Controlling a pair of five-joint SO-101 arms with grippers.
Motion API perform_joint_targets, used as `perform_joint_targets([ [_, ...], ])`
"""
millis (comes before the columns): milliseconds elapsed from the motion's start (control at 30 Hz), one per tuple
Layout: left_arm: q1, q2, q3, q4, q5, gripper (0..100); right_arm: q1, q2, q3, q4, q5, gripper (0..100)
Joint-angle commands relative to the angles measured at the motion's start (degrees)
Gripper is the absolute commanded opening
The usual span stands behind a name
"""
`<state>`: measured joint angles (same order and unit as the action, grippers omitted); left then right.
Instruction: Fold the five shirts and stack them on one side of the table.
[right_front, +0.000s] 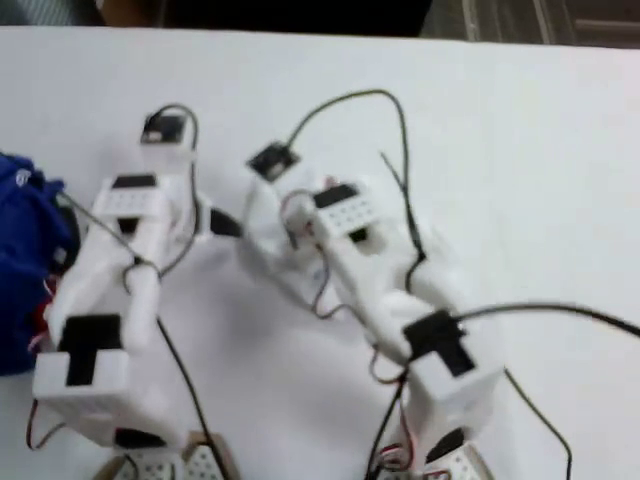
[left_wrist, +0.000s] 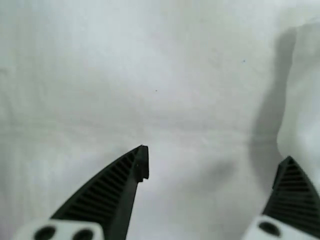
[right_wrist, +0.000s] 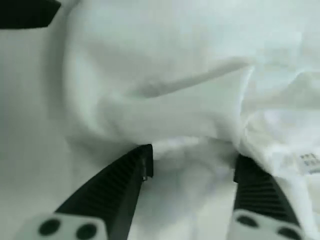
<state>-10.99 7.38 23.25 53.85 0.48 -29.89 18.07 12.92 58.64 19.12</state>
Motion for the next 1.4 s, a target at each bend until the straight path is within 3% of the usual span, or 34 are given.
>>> perform_joint_targets([
  [0, -0.26, -3.6, -0.22, -0.7, -0.44, 40, 0.04, 2.59, -3.08, -0.57, -0.62, 13.2],
  [67, -0.18, -3.6, -0.31, -0.7, -0.44, 38, 0.75, 2.77, -4.4, 1.27, -0.62, 0.4],
  [100, -0.18, -3.6, -0.31, -0.7, -0.44, 35, 1.45, 2.77, -5.01, 3.12, -0.62, 4.6],
  [367, -0.18, -3.69, -0.48, -0.7, -0.26, 14, 13.05, -9.36, -14.59, 21.85, 0.0, 2.2],
  [500, -0.18, -3.69, -0.66, -0.7, -0.26, 12, 17.89, -21.58, -15.65, 27.65, 4.31, 2.2],
  [700, -0.18, -3.69, -0.66, -0.7, -0.35, 12, 16.4, -34.86, -16.0, 33.63, 5.54, 2.4],
  [1033, -0.18, -3.6, -0.57, -1.05, -0.35, 12, 0.31, -46.64, -16.0, 30.02, 5.63, 3.1],
  [1267, -0.18, -3.6, -0.48, -1.05, -0.44, 12, 2.68, -38.55, -15.56, 23.96, 0.44, 25.6],
  [1367, -0.09, -3.6, -0.66, -0.79, -0.53, 12, 5.32, -32.48, -15.56, 23.25, 0.26, 26.5],
])
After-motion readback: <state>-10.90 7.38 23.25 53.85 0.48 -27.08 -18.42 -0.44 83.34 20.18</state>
